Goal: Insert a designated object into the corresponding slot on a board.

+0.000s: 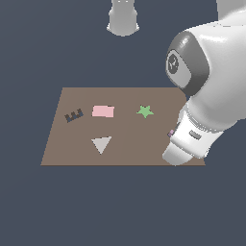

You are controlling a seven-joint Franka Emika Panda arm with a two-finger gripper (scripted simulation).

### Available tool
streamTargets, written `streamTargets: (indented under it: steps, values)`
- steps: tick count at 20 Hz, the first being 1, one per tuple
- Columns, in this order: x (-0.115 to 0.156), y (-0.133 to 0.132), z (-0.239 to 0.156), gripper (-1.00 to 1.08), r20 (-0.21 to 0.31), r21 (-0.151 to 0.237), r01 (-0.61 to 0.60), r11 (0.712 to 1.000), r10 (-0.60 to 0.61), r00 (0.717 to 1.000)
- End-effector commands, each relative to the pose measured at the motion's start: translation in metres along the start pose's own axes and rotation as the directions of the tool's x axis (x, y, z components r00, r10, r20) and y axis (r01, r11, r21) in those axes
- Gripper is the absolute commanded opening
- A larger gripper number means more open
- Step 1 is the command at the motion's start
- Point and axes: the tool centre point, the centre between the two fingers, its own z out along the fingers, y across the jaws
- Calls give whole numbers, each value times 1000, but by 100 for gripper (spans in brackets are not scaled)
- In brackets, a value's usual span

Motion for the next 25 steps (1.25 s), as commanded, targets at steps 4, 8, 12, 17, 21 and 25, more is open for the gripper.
streamTargets:
  steps: [4,8,12,17,21,25]
  values:
    - [-1,-4,0,-100,0,0,56,998,-56,998]
    - [-2,-4,0,-100,0,0,63,998,-63,998]
    - [-2,-4,5,-100,0,0,61,998,-61,998]
    - [-2,-4,10,100,0,0,63,998,-63,998]
    - [-2,-4,10,100,0,0,63,998,-63,998]
    - [-2,-4,10,100,0,0,63,998,-63,998]
